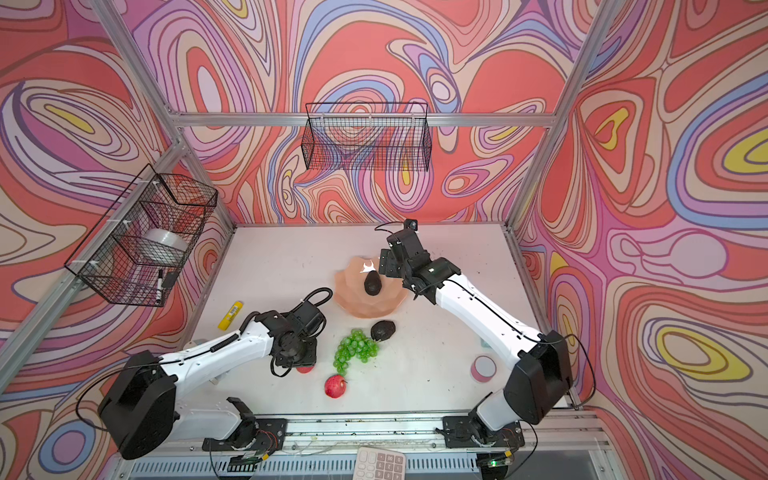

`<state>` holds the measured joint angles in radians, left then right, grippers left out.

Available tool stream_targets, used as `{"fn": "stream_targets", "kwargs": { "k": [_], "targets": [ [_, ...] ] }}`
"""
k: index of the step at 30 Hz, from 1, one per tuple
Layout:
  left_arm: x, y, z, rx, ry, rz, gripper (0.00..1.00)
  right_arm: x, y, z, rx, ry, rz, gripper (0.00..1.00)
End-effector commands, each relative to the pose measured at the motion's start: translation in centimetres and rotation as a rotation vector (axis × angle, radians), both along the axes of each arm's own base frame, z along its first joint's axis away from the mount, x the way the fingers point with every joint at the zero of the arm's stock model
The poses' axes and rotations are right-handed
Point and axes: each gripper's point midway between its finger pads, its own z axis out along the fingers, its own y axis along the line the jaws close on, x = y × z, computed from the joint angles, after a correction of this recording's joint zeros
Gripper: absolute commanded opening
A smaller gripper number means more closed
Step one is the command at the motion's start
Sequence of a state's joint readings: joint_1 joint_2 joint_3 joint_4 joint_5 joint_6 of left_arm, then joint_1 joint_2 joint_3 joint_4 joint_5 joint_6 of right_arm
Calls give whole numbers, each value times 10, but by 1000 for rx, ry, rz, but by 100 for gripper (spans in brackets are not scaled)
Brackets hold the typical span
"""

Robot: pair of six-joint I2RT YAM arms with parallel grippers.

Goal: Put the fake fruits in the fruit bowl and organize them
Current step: 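Lift apple toward bowl with left gripper while right moves to wrinkled avocado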

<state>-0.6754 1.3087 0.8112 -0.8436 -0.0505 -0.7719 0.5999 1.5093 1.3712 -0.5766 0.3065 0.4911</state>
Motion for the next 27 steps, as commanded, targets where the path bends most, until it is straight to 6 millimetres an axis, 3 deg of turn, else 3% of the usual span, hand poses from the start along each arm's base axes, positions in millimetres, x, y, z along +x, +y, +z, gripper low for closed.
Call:
{"fn": "stream_targets", "kwargs": {
  "k": [1,4,6,9,17,21,27],
  "targets": [
    [20,-3,49,-8,-128,-38,35,-13,-10,-13,-27,54,-6,92],
    [48,-18,92,-53,-246,-86,35,-36,-17,-37,-15,150,-6,91],
    [70,-33,111,-99,-300,-117,35,-55,-19,-53,18,215,-8,90],
    [107,-54,120,-148,-336,-145,35,-84,-23,-75,42,280,-28,89],
    [182,-118,92,-194,-288,-243,35,-139,-16,-106,58,368,-28,88],
    [209,-123,68,-146,-257,-220,34,-147,3,-124,75,390,5,88],
    [224,-122,50,-138,-251,-175,35,-144,28,-145,73,400,47,88]
  ]
}}
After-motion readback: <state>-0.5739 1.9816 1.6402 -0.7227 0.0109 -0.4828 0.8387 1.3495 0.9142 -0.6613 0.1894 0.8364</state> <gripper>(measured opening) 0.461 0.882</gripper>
